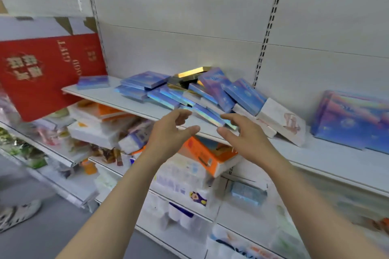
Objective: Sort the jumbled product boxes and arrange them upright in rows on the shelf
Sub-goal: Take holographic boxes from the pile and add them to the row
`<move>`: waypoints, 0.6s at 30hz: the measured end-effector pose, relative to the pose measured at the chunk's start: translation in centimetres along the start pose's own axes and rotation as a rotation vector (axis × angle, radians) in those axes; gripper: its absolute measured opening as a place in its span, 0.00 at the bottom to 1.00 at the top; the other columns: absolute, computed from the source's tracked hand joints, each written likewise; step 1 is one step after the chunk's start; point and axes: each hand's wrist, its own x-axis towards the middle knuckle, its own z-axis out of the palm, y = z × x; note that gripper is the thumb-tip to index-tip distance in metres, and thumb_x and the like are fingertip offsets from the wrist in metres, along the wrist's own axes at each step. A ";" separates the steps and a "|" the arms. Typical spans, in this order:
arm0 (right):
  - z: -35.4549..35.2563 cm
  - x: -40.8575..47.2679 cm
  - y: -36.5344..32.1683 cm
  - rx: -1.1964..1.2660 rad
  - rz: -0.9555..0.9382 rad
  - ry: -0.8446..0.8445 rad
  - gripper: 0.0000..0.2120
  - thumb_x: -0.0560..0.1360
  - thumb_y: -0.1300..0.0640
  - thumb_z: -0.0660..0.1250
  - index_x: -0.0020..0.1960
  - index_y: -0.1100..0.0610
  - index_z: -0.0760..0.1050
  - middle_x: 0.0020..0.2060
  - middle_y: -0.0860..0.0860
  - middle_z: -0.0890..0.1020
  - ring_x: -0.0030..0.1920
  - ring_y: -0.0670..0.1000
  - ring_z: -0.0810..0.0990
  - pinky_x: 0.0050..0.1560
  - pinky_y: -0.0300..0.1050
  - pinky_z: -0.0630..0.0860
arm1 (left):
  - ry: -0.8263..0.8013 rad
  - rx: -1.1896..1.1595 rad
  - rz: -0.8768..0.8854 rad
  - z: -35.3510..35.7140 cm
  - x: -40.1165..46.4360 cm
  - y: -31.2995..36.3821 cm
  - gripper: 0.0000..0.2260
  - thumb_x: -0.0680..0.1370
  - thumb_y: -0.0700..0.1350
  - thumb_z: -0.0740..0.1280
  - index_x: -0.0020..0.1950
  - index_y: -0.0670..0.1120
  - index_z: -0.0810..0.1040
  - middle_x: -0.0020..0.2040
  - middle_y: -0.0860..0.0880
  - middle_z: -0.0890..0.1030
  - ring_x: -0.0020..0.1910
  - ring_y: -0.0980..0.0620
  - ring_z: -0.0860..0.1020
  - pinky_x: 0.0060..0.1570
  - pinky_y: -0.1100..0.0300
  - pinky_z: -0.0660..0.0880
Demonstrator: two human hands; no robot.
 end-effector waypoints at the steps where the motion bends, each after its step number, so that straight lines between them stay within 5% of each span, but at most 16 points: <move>1: 1.7 0.4 -1.2 0.004 -0.001 -0.005 0.20 0.77 0.41 0.66 0.68 0.42 0.72 0.64 0.43 0.75 0.63 0.44 0.73 0.60 0.42 0.69 | 0.012 -0.001 -0.004 -1.8 0.0 -1.0 0.19 0.72 0.49 0.75 0.62 0.51 0.78 0.58 0.54 0.80 0.58 0.58 0.77 0.59 0.58 0.75; 4: 5.9 1.8 -4.5 0.014 0.012 -0.022 0.21 0.77 0.41 0.66 0.69 0.43 0.71 0.68 0.44 0.73 0.66 0.45 0.72 0.67 0.47 0.70 | 0.019 0.024 -0.021 -6.2 0.6 -3.3 0.18 0.73 0.50 0.74 0.61 0.50 0.78 0.56 0.53 0.81 0.57 0.57 0.78 0.58 0.59 0.75; 12: 11.1 8.0 -9.4 -0.045 0.030 0.000 0.21 0.78 0.42 0.65 0.70 0.44 0.70 0.68 0.42 0.73 0.66 0.44 0.72 0.64 0.45 0.70 | -0.002 0.046 -0.014 -13.8 6.4 -7.1 0.19 0.76 0.53 0.70 0.65 0.51 0.76 0.60 0.54 0.79 0.60 0.57 0.76 0.60 0.54 0.75; 18: 14.6 17.9 -10.0 -0.015 0.022 0.056 0.20 0.78 0.44 0.66 0.68 0.49 0.74 0.65 0.46 0.77 0.66 0.46 0.73 0.65 0.49 0.72 | -0.003 0.049 -0.024 -15.7 13.6 -11.8 0.19 0.75 0.57 0.69 0.63 0.51 0.76 0.60 0.56 0.79 0.60 0.58 0.75 0.56 0.60 0.74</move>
